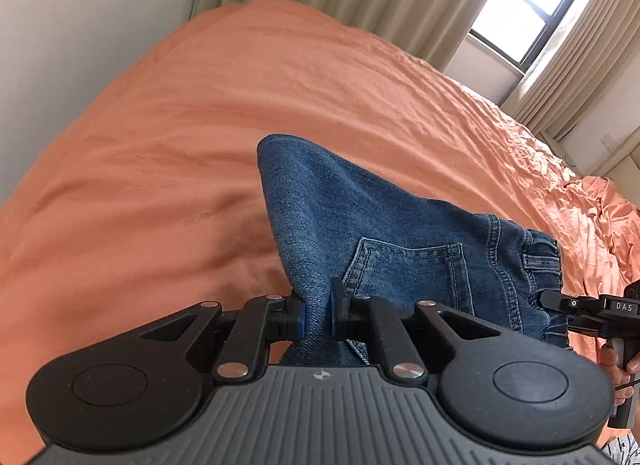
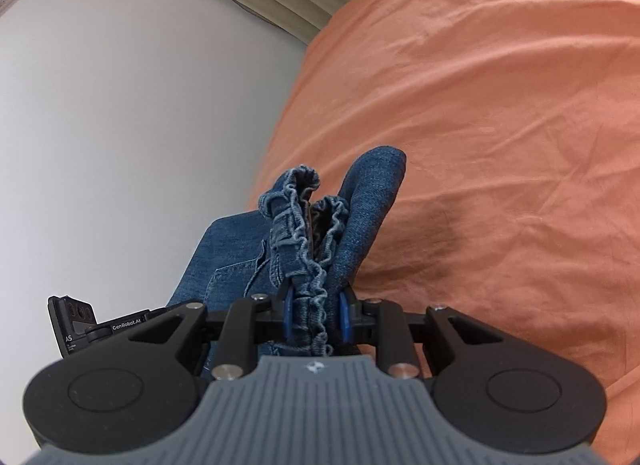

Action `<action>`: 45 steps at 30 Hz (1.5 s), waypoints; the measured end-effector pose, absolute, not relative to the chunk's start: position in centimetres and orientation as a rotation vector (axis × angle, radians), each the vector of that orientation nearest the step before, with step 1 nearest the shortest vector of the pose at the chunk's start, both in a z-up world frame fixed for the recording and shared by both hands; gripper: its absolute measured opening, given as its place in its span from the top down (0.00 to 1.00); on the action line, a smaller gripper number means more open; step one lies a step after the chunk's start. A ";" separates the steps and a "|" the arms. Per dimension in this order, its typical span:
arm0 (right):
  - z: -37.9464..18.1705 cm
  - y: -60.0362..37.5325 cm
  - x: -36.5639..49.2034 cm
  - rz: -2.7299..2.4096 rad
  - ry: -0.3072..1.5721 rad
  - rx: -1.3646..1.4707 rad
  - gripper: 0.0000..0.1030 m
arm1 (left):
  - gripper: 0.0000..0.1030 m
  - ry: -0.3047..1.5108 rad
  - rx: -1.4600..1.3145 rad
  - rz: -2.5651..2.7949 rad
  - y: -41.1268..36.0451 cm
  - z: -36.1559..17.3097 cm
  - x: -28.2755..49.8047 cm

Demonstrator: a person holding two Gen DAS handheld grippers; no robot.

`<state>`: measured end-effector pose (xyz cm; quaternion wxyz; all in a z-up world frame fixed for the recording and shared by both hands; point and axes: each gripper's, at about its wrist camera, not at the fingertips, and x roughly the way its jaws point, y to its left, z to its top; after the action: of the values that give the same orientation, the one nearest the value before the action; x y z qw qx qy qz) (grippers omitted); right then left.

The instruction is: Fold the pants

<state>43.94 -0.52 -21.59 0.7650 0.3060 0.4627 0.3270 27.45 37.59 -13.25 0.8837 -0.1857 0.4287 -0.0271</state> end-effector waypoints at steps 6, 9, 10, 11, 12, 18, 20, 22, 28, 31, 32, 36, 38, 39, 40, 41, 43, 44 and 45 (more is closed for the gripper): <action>-26.8 -1.1 45.7 0.614 1.089 0.663 0.83 | 0.85 0.939 -0.450 -0.040 38.4 -19.7 29.5; -28.8 -1.2 46.2 0.588 1.116 0.638 0.81 | 0.71 0.956 -0.508 -0.057 39.9 -21.4 30.1; -29.5 -1.3 46.4 0.575 1.124 0.652 0.78 | 0.68 0.962 -0.518 -0.059 40.3 -21.7 30.2; -30.1 -1.3 46.5 0.564 1.133 0.681 0.77 | 0.63 0.966 -0.530 -0.062 40.4 -21.9 30.3; -30.3 -1.4 46.5 0.556 1.137 0.700 0.76 | 0.59 0.970 -0.543 -0.062 40.5 -22.0 30.3; -26.7 -0.8 45.1 0.566 1.054 0.484 0.63 | 0.61 0.992 -0.458 -0.057 40.9 -19.3 27.3; -24.6 -0.5 43.7 0.563 0.977 0.370 0.63 | 0.64 0.978 -0.402 -0.042 40.8 -18.1 25.6; -22.4 -0.1 41.5 0.570 0.867 0.216 0.63 | 0.69 0.939 -0.363 -0.021 40.3 -16.7 24.0; -19.8 3.7 36.2 0.671 0.687 -0.047 0.71 | 0.69 0.870 -0.243 -0.055 36.8 -14.7 22.1; -21.2 4.9 35.5 0.656 0.715 -0.087 0.72 | 0.72 0.944 -0.150 -0.034 34.7 -16.9 23.3; -21.9 5.0 35.6 0.635 0.745 -0.091 0.72 | 0.73 0.977 -0.145 -0.019 34.6 -18.0 23.7; -24.7 4.9 36.2 0.600 0.838 -0.054 0.74 | 0.75 1.035 -0.212 0.009 35.6 -21.1 24.2; -24.6 5.1 36.3 0.592 0.844 -0.069 0.74 | 0.75 1.036 -0.245 0.019 35.9 -20.9 24.1; -24.3 5.2 36.3 0.588 0.846 -0.079 0.74 | 0.75 1.036 -0.251 0.029 35.9 -20.5 23.9; -23.9 5.3 36.3 0.583 0.846 -0.088 0.74 | 0.75 1.032 -0.250 0.040 35.8 -20.1 23.7; -23.3 5.3 36.2 0.581 0.838 -0.093 0.73 | 0.75 1.022 -0.244 0.053 35.6 -19.5 23.4; -21.8 5.2 35.6 0.585 0.808 -0.100 0.73 | 0.74 0.998 -0.241 0.077 35.2 -18.0 22.5; -20.8 5.0 35.0 0.590 0.788 -0.108 0.73 | 0.73 0.976 -0.242 0.088 34.8 -17.1 21.8; -19.7 4.9 34.5 0.596 0.765 -0.118 0.72 | 0.71 0.950 -0.246 0.097 34.5 -16.2 21.2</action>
<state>34.46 4.89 -19.71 0.8831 -0.0565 0.3673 0.2865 21.22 34.49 -16.19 0.8810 -0.1179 0.4559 0.0467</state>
